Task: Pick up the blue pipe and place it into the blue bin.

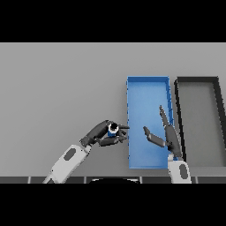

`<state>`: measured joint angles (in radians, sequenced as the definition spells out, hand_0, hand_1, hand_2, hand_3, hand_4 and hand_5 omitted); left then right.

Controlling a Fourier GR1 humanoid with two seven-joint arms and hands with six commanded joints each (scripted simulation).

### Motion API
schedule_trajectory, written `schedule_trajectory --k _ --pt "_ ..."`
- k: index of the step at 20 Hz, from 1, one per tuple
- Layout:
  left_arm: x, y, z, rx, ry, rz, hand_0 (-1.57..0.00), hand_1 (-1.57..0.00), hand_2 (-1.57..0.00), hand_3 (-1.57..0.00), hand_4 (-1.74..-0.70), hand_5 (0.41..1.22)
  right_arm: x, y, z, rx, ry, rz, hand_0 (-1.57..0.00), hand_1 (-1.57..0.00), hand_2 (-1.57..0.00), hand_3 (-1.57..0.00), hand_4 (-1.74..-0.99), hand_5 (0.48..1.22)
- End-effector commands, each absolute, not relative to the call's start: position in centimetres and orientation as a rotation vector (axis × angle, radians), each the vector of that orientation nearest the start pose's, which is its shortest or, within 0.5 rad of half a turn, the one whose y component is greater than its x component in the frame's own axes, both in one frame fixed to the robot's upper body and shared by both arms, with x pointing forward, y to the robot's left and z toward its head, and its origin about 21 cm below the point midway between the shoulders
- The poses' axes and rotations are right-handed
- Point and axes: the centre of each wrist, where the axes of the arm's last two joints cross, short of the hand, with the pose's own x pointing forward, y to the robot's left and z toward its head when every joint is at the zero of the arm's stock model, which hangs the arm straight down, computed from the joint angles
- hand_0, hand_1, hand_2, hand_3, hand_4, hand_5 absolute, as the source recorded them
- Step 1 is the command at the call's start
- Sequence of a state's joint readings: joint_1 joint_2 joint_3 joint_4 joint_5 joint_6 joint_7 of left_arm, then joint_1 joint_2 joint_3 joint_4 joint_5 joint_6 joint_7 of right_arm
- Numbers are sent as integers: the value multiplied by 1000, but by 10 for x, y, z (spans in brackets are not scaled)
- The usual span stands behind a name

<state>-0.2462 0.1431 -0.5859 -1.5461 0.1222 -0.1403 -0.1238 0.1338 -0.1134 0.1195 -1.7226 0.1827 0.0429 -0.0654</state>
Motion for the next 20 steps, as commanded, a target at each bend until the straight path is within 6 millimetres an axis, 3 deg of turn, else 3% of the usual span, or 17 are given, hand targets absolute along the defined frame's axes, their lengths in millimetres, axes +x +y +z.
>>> schedule_trajectory --k 1,6,11,13,17,20 --pt "253 102 39 -616 -1695 -720 -1556 -1558 -1559 -1486 -1736 1216 214 -237 14 -132 -1657 324 1 1 1 1 -1144 601" --pt "253 101 45 -594 -1670 -754 -1566 -1567 -1567 -1496 -1739 1219 211 -238 11 -133 -1659 318 1 1 1 1 -1127 605" --pt "253 101 44 -586 -1658 -766 -1569 -1570 -1570 -1495 -1740 1219 209 -239 10 -99 -1636 273 1 1 1 1 -1176 605" --pt "253 100 41 -569 -1643 -769 -1570 -1570 -1570 -1495 -1741 1220 213 -239 18 7 -1707 258 1 1 1 1 -1196 622" --pt "257 99 41 -579 -1648 -774 -1571 -1571 -1571 -1495 -1741 1221 215 -259 62 313 -1772 344 1 1 1 1 -1256 558" --pt "255 99 42 -578 -1661 -780 -1571 -1571 -1571 -1491 -1741 1221 221 -251 99 447 -1752 520 1 1 1 1 -1314 500"
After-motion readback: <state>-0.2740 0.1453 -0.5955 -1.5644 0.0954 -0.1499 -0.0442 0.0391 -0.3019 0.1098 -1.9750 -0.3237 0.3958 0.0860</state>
